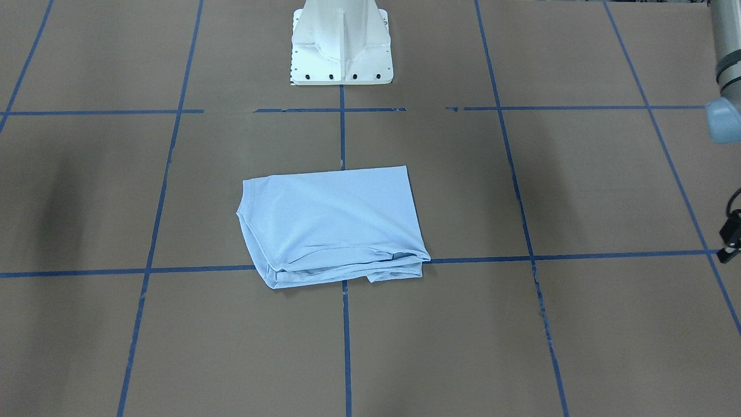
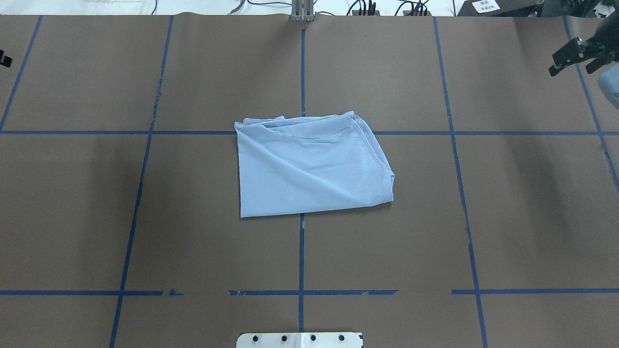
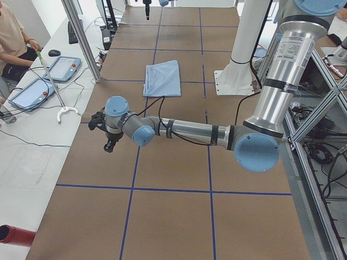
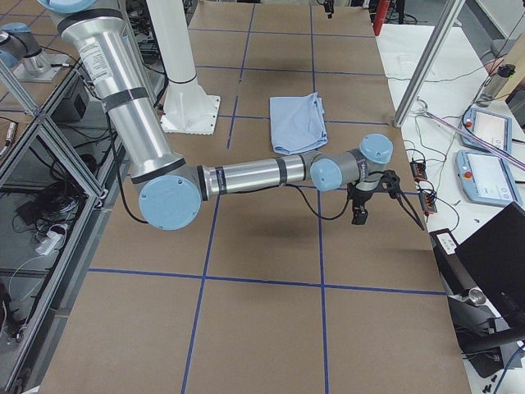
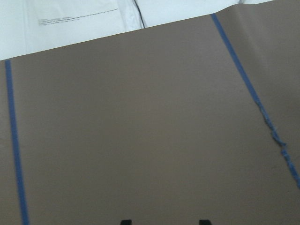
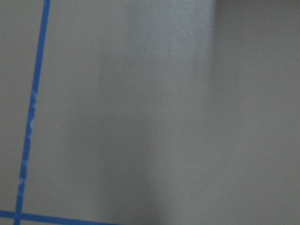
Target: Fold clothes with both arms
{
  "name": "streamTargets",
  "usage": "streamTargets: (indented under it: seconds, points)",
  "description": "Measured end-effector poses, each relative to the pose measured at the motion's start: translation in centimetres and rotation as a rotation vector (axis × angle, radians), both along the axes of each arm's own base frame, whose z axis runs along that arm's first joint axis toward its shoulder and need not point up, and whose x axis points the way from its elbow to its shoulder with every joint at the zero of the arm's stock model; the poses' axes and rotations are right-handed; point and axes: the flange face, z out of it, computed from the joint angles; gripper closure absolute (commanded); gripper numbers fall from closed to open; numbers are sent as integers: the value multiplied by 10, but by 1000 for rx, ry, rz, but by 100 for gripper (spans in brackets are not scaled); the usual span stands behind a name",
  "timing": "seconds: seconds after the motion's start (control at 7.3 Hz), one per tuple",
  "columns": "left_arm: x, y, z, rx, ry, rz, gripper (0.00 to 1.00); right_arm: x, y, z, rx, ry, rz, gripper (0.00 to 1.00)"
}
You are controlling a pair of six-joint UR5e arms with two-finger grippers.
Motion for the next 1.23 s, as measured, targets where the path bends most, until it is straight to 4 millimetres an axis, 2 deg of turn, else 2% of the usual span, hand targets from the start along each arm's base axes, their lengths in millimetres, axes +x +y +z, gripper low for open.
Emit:
streamTargets:
  seconds: [0.14,0.27,0.55,0.82,1.1,1.23]
  points:
    - [-27,4,11,-58,12,14,0,9,16,14,0,7,-15,0]
    - [-40,16,24,-94,30,20,0,13,25,20,-2,10,-17,0]
    - [-48,40,42,-124,44,24,0,16,31,25,-15,14,-11,0]
    - [-50,52,38,-153,40,31,0,19,34,30,-28,16,-6,0]
    - [-54,92,50,-109,10,105,0,24,37,27,-39,16,3,0]
    - [-55,105,57,-106,4,121,0,29,44,24,-54,19,8,0]
